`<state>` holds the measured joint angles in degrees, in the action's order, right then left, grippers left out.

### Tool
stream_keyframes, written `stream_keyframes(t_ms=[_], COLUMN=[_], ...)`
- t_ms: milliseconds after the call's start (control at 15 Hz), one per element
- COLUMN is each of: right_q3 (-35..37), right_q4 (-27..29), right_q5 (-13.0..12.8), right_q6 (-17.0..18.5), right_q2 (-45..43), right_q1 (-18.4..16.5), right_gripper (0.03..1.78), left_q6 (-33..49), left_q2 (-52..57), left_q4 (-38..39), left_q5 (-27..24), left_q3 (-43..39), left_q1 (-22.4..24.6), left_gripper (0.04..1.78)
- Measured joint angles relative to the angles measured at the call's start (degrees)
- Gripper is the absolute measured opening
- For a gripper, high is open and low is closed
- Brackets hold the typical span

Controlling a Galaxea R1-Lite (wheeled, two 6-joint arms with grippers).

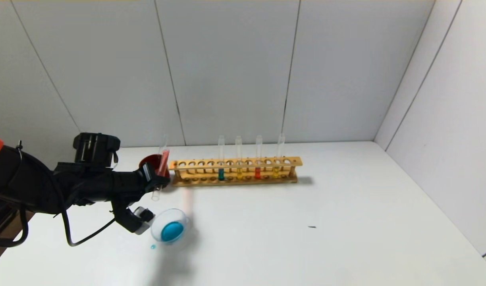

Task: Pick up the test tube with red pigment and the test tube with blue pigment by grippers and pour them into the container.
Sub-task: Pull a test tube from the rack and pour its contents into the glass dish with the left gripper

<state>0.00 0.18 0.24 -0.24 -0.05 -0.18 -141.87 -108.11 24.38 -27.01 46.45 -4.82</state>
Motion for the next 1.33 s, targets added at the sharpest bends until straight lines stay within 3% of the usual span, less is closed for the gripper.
stream_keyframes(t_ms=[400,800,1333], right_q3=[0.0,0.0,0.0], right_q4=[0.0,0.0,0.0], right_q5=[0.0,0.0,0.0], right_q6=[0.0,0.0,0.0], right_q2=[0.0,0.0,0.0], right_q1=[0.0,0.0,0.0], right_gripper=[1.75,1.75,1.75], left_q6=[-2.1,-2.7,-5.4], left_q2=[-1.5,-2.9,-3.4], left_q4=[0.1,7.0,8.5], left_q5=[0.5,1.6,1.6], left_q3=[1.8,2.1,2.1], left_q1=[-0.5,-2.8,-2.9], left_gripper=[0.33,0.33,0.33])
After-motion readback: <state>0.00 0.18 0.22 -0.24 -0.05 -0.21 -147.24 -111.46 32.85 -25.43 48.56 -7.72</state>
